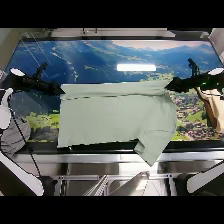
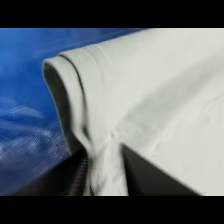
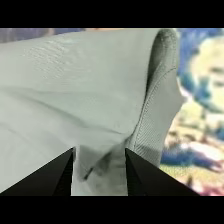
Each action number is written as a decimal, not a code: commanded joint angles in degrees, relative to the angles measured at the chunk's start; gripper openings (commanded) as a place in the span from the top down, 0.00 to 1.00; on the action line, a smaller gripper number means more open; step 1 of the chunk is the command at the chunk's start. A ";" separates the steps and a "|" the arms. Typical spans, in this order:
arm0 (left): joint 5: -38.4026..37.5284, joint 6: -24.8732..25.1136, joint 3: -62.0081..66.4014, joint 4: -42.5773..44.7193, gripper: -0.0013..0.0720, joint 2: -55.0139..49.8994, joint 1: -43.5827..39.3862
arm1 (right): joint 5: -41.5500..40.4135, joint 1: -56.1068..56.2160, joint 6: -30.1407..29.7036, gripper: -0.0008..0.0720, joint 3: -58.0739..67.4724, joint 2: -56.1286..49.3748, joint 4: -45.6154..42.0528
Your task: Fold the shirts.
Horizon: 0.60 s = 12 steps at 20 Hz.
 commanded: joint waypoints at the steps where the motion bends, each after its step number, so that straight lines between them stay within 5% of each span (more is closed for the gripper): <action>1: -5.11 -0.68 4.42 -0.61 0.60 0.02 -0.11 | 1.53 0.09 0.07 0.49 0.09 0.98 0.17; 6: -17.35 -7.82 16.20 0.33 0.60 0.35 0.59 | 7.34 -1.07 1.14 0.50 0.09 6.69 -0.28; 7: -17.44 -11.17 16.24 1.64 0.60 1.70 1.42 | 10.60 -1.86 1.66 0.63 0.07 8.26 -1.27; 8: -17.79 -12.74 14.67 2.97 0.60 3.61 2.29 | 14.03 -2.64 2.14 0.73 -0.02 9.68 -2.32; 12: -20.81 -17.05 -5.73 10.62 0.60 16.17 6.08 | 19.37 -5.51 4.94 0.74 -10.47 19.26 -3.80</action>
